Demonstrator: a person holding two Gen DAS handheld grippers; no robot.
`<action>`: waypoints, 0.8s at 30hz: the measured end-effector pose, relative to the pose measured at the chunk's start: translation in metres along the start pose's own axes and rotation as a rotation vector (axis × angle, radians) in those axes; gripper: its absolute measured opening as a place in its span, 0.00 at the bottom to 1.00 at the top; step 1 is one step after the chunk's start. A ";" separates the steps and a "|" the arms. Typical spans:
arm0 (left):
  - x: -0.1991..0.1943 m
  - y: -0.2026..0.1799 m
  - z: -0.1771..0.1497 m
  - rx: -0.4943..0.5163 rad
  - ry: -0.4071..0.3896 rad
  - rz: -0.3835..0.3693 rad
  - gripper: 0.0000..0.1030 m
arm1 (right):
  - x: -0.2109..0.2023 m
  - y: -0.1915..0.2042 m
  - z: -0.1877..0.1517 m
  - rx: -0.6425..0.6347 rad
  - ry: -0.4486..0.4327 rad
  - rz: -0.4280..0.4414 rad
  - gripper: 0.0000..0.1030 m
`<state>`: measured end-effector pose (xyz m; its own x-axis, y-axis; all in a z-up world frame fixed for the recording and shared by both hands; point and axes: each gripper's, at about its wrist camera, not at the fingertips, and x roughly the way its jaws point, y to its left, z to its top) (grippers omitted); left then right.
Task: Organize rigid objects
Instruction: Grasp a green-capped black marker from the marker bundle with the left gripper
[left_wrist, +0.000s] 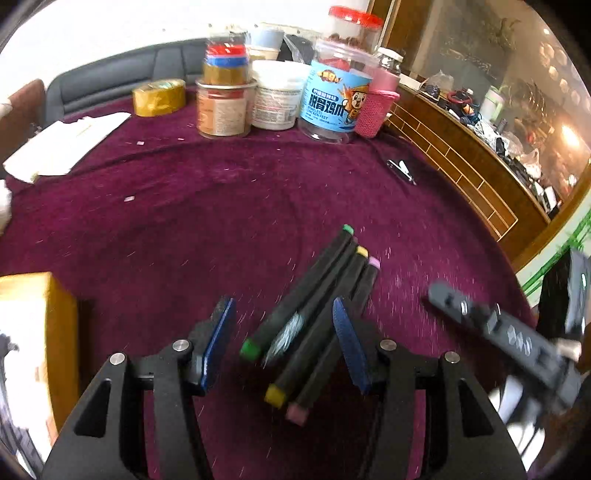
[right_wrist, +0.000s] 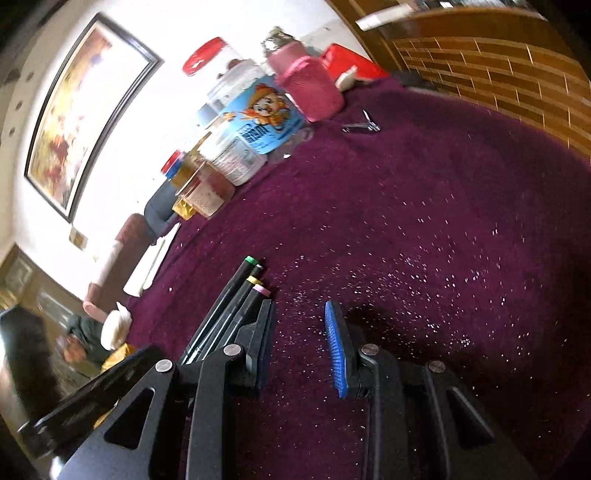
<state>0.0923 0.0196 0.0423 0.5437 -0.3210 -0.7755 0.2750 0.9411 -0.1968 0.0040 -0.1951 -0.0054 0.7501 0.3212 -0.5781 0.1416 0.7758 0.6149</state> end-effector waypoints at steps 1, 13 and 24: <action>0.007 -0.002 0.004 0.010 0.010 -0.007 0.51 | 0.002 -0.002 0.000 0.011 0.010 0.005 0.24; 0.012 -0.065 -0.051 0.211 0.102 -0.110 0.51 | -0.001 -0.014 -0.002 0.064 0.025 0.020 0.24; -0.024 -0.044 -0.078 0.087 0.077 -0.097 0.52 | 0.001 -0.007 -0.002 0.024 0.028 0.027 0.34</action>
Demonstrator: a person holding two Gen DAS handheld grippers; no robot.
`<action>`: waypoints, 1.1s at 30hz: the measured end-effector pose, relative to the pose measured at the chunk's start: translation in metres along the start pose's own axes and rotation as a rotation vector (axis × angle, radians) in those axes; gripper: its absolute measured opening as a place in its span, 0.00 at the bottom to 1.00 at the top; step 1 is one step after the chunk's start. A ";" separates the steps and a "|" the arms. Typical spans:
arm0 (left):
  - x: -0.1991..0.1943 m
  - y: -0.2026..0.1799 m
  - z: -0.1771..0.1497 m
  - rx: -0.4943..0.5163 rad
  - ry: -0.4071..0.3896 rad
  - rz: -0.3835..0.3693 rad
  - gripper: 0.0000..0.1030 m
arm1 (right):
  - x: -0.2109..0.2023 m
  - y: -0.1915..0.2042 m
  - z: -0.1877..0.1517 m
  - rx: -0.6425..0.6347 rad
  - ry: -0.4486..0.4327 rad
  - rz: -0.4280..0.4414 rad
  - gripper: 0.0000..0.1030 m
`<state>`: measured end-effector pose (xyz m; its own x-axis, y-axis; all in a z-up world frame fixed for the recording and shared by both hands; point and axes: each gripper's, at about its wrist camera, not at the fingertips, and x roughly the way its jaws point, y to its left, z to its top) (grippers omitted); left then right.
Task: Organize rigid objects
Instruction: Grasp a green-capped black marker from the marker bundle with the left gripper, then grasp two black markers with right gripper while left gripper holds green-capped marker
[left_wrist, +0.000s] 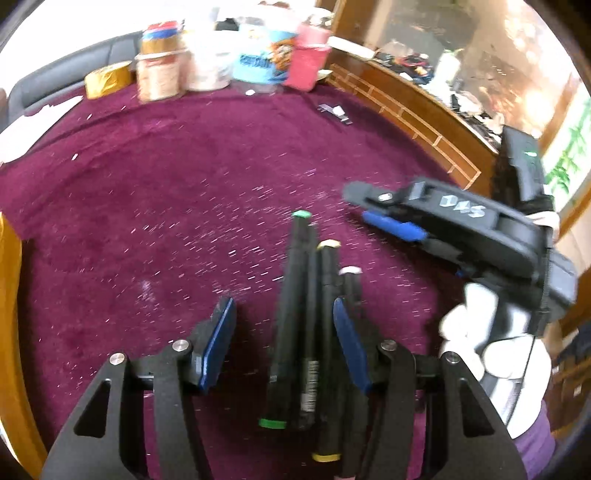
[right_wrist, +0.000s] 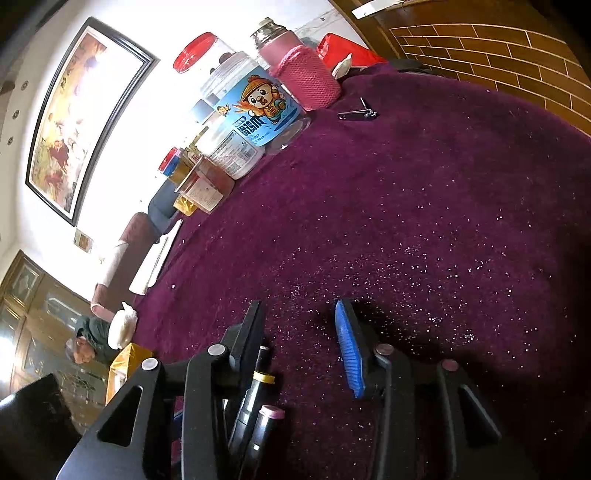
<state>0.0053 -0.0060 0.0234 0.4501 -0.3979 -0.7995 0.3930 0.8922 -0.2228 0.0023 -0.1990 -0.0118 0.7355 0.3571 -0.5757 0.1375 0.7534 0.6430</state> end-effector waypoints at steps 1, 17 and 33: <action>-0.001 0.002 -0.001 -0.004 -0.008 -0.001 0.50 | 0.000 -0.001 0.000 0.003 -0.001 0.004 0.34; 0.022 -0.022 0.010 0.160 -0.029 0.143 0.16 | 0.001 0.006 -0.001 -0.040 -0.010 -0.011 0.40; -0.093 0.042 -0.052 -0.165 -0.199 -0.060 0.12 | -0.003 0.019 -0.005 -0.097 0.066 -0.015 0.45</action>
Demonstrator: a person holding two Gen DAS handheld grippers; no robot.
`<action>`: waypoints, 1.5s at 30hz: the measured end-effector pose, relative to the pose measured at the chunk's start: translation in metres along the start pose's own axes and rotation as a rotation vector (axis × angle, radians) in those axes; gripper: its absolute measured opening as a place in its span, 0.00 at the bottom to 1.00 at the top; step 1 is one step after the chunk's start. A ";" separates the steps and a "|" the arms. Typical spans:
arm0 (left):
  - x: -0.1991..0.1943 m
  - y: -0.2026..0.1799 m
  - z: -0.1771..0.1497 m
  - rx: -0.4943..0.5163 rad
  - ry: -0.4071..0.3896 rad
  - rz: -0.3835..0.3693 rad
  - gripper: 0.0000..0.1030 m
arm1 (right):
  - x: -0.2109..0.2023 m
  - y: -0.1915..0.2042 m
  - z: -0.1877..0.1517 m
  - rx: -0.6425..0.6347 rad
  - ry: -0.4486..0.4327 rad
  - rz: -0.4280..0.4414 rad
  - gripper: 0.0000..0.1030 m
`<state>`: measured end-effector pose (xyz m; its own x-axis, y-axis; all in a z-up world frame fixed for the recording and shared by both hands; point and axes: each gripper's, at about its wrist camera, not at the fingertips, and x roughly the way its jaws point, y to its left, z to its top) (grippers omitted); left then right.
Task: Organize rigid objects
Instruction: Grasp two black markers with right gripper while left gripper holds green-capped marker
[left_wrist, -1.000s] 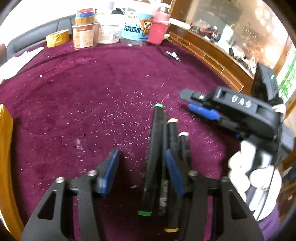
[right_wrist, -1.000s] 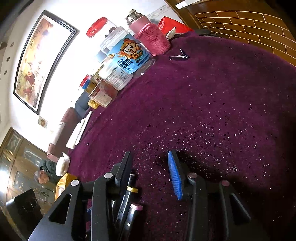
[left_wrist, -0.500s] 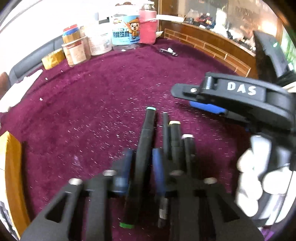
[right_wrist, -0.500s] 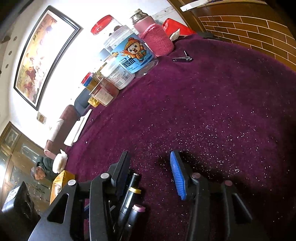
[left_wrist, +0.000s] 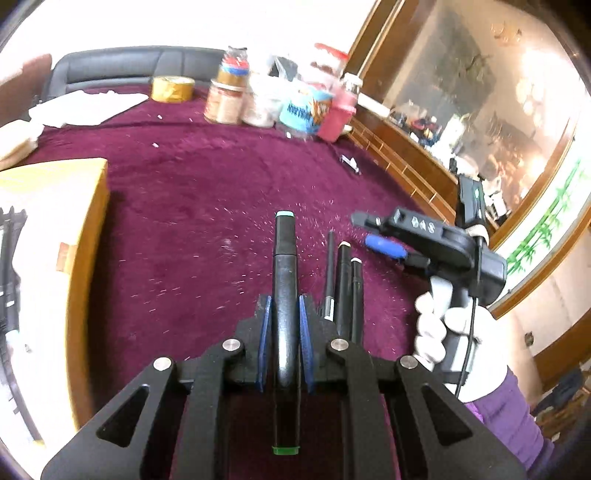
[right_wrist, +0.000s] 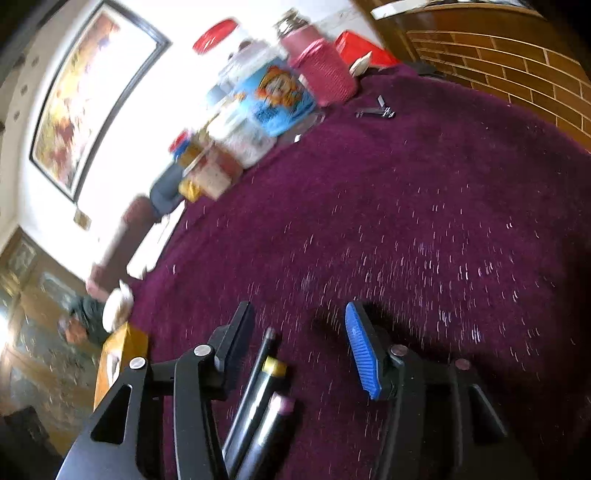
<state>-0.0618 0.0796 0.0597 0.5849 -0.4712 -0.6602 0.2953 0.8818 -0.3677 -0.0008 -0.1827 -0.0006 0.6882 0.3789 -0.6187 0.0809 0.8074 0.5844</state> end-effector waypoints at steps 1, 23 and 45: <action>-0.006 0.002 0.000 -0.001 -0.011 -0.002 0.12 | -0.006 0.008 -0.006 -0.025 0.019 0.020 0.45; -0.048 0.040 -0.023 -0.097 -0.068 -0.037 0.12 | -0.021 0.074 -0.088 -0.391 0.080 -0.268 0.16; -0.088 0.081 -0.028 -0.208 -0.125 0.029 0.12 | -0.048 0.064 -0.080 -0.249 0.081 -0.078 0.01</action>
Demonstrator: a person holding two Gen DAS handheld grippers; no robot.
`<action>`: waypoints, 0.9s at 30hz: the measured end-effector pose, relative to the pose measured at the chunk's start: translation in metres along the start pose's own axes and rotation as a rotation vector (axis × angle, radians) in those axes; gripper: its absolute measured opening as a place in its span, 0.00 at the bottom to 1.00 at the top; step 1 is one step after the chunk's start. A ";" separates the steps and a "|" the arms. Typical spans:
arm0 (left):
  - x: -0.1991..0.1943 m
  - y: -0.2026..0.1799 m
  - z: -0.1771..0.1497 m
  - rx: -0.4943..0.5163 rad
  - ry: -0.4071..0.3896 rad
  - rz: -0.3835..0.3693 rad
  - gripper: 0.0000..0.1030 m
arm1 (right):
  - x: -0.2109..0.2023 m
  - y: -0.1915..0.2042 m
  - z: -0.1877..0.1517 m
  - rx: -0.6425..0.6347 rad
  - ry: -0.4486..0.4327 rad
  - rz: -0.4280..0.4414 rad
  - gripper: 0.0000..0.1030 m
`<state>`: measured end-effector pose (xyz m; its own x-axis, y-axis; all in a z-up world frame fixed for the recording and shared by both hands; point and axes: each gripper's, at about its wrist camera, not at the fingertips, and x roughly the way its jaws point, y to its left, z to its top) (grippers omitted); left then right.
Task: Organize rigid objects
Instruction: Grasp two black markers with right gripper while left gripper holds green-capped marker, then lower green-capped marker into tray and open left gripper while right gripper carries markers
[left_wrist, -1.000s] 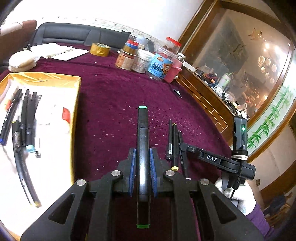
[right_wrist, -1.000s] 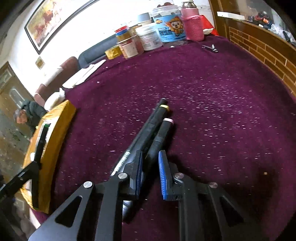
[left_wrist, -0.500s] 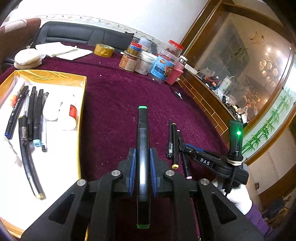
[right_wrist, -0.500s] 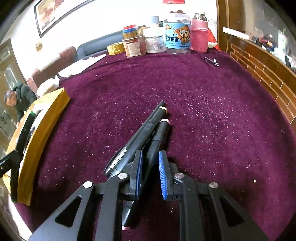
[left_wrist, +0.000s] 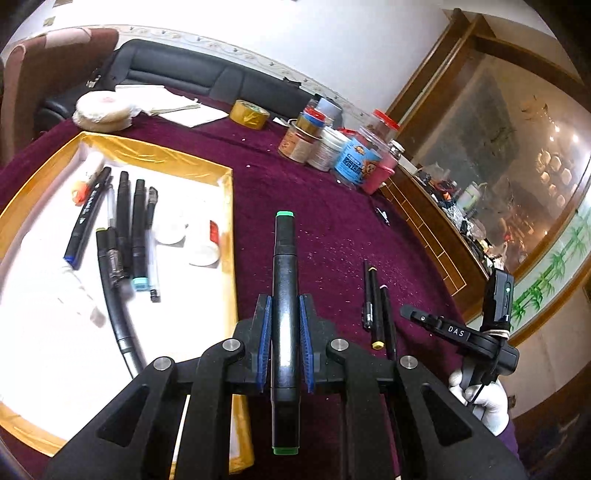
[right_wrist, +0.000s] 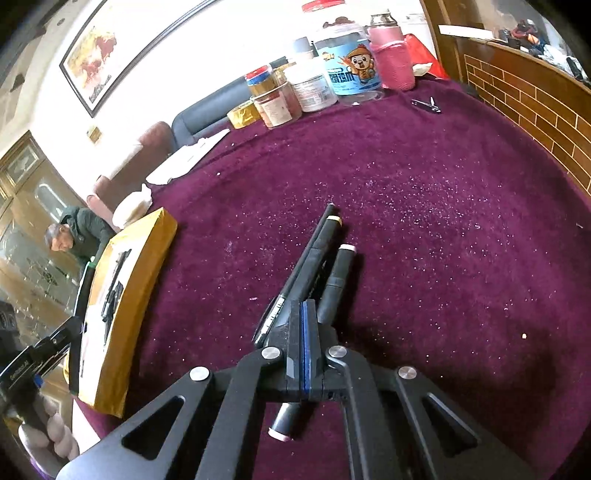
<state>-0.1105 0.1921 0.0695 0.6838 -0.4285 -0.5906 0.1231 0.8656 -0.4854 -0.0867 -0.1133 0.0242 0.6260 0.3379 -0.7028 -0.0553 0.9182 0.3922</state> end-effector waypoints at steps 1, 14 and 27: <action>-0.001 0.001 0.000 -0.001 -0.001 0.002 0.12 | 0.001 -0.001 0.000 0.008 -0.003 -0.002 0.01; 0.000 0.003 0.000 -0.002 0.001 -0.002 0.12 | 0.020 0.012 0.001 -0.041 0.016 -0.149 0.03; 0.003 0.001 -0.002 0.005 0.011 -0.005 0.12 | 0.023 0.011 -0.003 -0.045 0.015 -0.169 0.31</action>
<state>-0.1095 0.1914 0.0661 0.6751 -0.4357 -0.5953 0.1303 0.8647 -0.4851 -0.0748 -0.0951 0.0105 0.6176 0.1810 -0.7654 0.0146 0.9703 0.2413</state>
